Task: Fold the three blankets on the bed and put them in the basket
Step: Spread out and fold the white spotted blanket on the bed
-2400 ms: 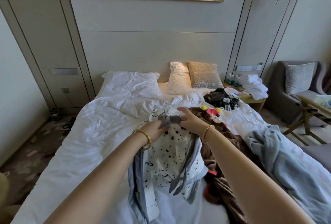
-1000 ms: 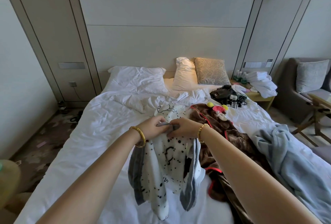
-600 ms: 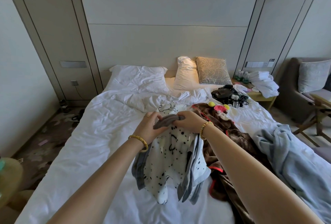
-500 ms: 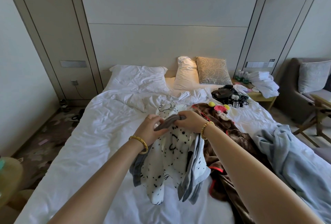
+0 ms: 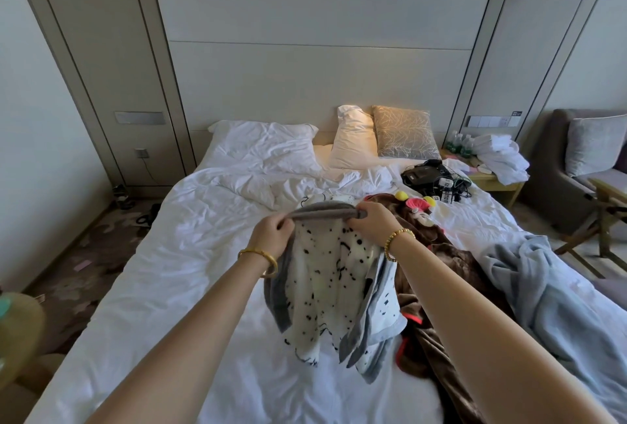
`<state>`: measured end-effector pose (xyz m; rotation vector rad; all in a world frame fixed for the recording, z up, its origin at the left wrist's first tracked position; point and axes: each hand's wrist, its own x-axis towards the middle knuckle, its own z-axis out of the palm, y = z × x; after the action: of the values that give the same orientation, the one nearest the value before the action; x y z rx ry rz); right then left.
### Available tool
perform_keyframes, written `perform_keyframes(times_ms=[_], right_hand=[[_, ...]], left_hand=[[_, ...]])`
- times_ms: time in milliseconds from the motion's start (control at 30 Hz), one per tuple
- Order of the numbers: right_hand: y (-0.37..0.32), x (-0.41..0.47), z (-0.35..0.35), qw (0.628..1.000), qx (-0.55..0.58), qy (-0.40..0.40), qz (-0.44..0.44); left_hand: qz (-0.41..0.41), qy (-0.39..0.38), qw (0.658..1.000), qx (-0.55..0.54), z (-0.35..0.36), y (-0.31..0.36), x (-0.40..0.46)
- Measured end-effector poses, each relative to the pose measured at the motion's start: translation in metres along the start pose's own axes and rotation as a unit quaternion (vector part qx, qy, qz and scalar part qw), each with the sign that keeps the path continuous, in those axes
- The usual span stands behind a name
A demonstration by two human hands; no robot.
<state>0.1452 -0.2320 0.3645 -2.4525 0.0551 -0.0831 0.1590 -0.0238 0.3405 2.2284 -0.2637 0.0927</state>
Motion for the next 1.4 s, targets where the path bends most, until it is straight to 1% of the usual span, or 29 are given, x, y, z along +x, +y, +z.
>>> perform_keyframes(times_ms=[33, 67, 100, 133, 200, 300, 433, 533, 600, 667, 733, 767, 867, 900, 967, 1000, 1067, 1100, 1133, 1200, 1267, 1300, 1367, 1400], right_hand=[[-0.002, 0.0, -0.001, 0.998, -0.06, -0.033, 0.009], [-0.003, 0.0, -0.002, 0.989, -0.127, -0.072, 0.016], [-0.005, -0.001, -0.003, 0.979, -0.174, -0.108, 0.018], [-0.008, -0.003, -0.004, 0.976, -0.175, -0.133, 0.015], [-0.016, -0.008, -0.006, 0.982, -0.093, -0.162, -0.012], [-0.027, -0.013, 0.0, 0.983, -0.008, -0.175, -0.057], [-0.03, -0.016, 0.007, 0.975, 0.042, -0.205, -0.077], [-0.028, -0.018, 0.006, 0.959, 0.08, -0.26, -0.082], [-0.029, -0.019, 0.006, 0.95, 0.066, -0.295, -0.079], [-0.03, -0.017, 0.007, 0.956, 0.02, -0.279, -0.084], [-0.028, -0.015, 0.009, 0.97, 0.0, -0.226, -0.089], [-0.027, -0.013, 0.009, 0.977, 0.008, -0.195, -0.088], [-0.021, -0.008, 0.008, 0.99, 0.063, -0.099, -0.08], [-0.019, -0.007, 0.007, 0.992, 0.071, -0.071, -0.075], [-0.013, -0.003, 0.003, 0.994, 0.084, -0.028, -0.061], [-0.009, -0.001, 0.001, 0.994, 0.093, -0.019, -0.053], [-0.007, -0.001, -0.001, 0.993, 0.104, -0.018, -0.046], [-0.007, -0.002, -0.001, 0.993, 0.102, -0.023, -0.047], [-0.008, -0.002, 0.0, 0.993, 0.099, -0.03, -0.05], [-0.009, -0.002, 0.003, 0.992, 0.1, -0.037, -0.06], [-0.008, -0.001, 0.003, 0.992, 0.104, -0.026, -0.066], [-0.007, -0.001, 0.002, 0.992, 0.104, -0.014, -0.065], [-0.005, 0.0, 0.0, 0.993, 0.106, 0.009, -0.06], [-0.004, -0.001, 0.0, 0.993, 0.105, 0.013, -0.057]], left_hand=[[0.025, 0.023, 0.999, -0.007, -0.003, 0.006, 0.001], [0.056, 0.02, 0.998, 0.011, -0.006, 0.011, 0.003], [0.086, -0.005, 0.995, 0.043, -0.008, 0.017, 0.004], [0.112, -0.041, 0.989, 0.085, -0.01, 0.023, 0.006], [0.143, -0.115, 0.971, 0.157, -0.013, 0.031, 0.009], [0.169, -0.17, 0.954, 0.178, -0.014, 0.041, 0.01], [0.176, -0.205, 0.944, 0.192, -0.014, 0.047, 0.005], [0.162, -0.249, 0.932, 0.207, -0.018, 0.045, 0.003], [0.165, -0.281, 0.919, 0.224, -0.02, 0.044, 0.003], [0.166, -0.283, 0.92, 0.214, -0.022, 0.041, 0.002], [0.15, -0.261, 0.936, 0.181, -0.02, 0.033, 0.001], [0.131, -0.256, 0.942, 0.174, -0.019, 0.028, 0.0], [0.064, -0.257, 0.941, 0.211, -0.012, 0.009, -0.003], [0.047, -0.246, 0.947, 0.202, -0.01, 0.001, -0.003], [0.032, -0.197, 0.969, 0.146, -0.009, -0.011, -0.005], [0.02, -0.164, 0.98, 0.114, -0.008, -0.015, -0.005], [-0.009, -0.105, 0.993, 0.062, -0.008, -0.018, -0.004], [-0.02, -0.098, 0.994, 0.042, -0.007, -0.015, -0.003], [-0.023, -0.111, 0.993, 0.027, -0.005, -0.012, -0.002], [-0.012, -0.171, 0.985, 0.015, -0.004, -0.002, -0.002], [-0.002, -0.24, 0.968, 0.069, -0.004, 0.001, -0.002], [-0.004, -0.261, 0.959, 0.11, -0.004, 0.0, -0.002], [-0.015, -0.268, 0.95, 0.16, -0.005, -0.003, -0.001], [-0.025, -0.263, 0.952, 0.156, -0.006, -0.003, -0.002]])
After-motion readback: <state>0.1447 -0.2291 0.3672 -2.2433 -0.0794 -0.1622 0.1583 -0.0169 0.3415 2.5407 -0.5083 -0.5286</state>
